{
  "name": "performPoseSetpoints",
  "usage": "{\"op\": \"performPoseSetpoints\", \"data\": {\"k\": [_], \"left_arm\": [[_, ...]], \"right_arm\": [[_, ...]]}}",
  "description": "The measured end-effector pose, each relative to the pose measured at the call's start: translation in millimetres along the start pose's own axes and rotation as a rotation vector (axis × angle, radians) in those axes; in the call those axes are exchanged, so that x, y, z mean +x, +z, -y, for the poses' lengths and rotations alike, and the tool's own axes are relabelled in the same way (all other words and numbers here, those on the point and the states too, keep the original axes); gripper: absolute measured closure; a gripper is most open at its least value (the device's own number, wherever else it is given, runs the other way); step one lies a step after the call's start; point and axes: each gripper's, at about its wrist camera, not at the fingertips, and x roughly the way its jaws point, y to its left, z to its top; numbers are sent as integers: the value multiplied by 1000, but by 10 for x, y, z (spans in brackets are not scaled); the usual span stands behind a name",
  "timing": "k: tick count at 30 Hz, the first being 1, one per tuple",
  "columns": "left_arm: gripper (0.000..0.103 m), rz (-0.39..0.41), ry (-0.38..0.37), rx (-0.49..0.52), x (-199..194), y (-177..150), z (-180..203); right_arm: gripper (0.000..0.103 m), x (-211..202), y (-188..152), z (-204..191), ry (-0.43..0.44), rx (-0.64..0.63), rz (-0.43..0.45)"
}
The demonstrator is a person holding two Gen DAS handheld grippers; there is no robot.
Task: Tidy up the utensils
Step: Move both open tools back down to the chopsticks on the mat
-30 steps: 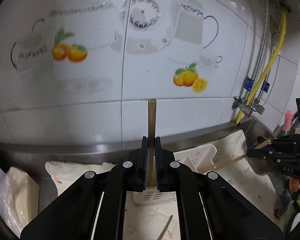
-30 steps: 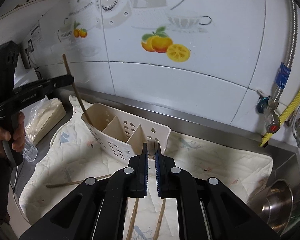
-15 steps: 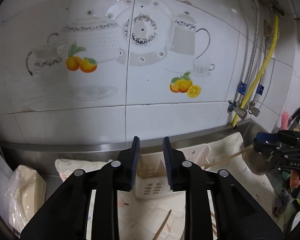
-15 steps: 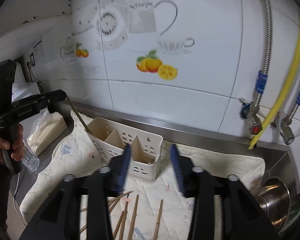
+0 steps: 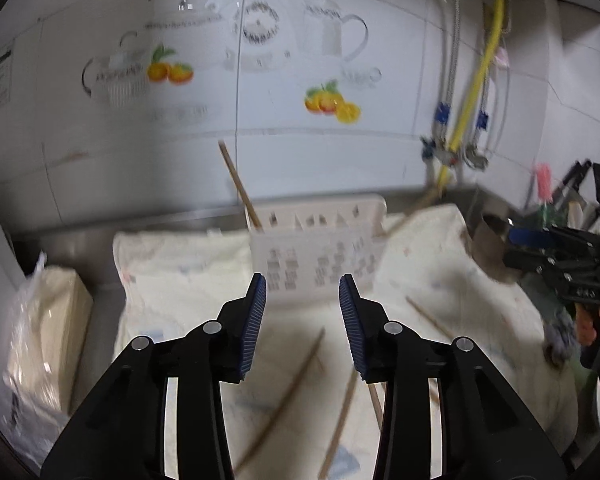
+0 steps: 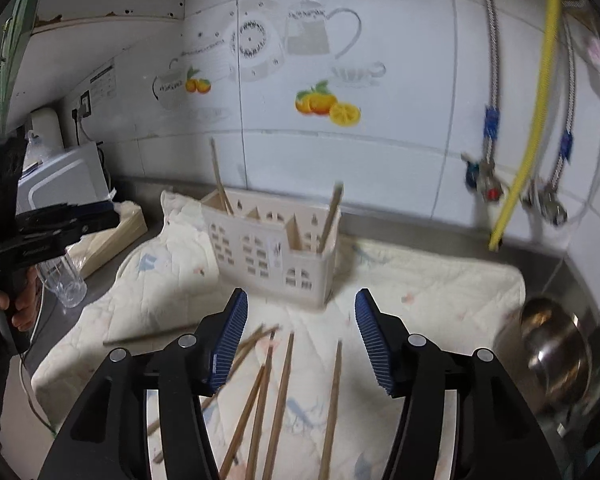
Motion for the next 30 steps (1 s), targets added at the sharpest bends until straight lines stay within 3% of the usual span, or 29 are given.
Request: {"op": "performPoseSetpoints", "data": {"k": [9, 17, 25, 30], "left_arm": [[64, -137, -49, -14, 125, -761, 117], [61, -214, -66, -43, 253, -1132, 187], [61, -260, -73, -34, 365, -1312, 251], [61, -267, -82, -28, 406, -1341, 267]], "right_arm": [[49, -32, -704, -35, -88, 9, -53], [51, 55, -1194, 48, -106, 90, -135], [72, 230, -1476, 92, -79, 151, -208], [78, 308, -1532, 163, -67, 191, -227]]}}
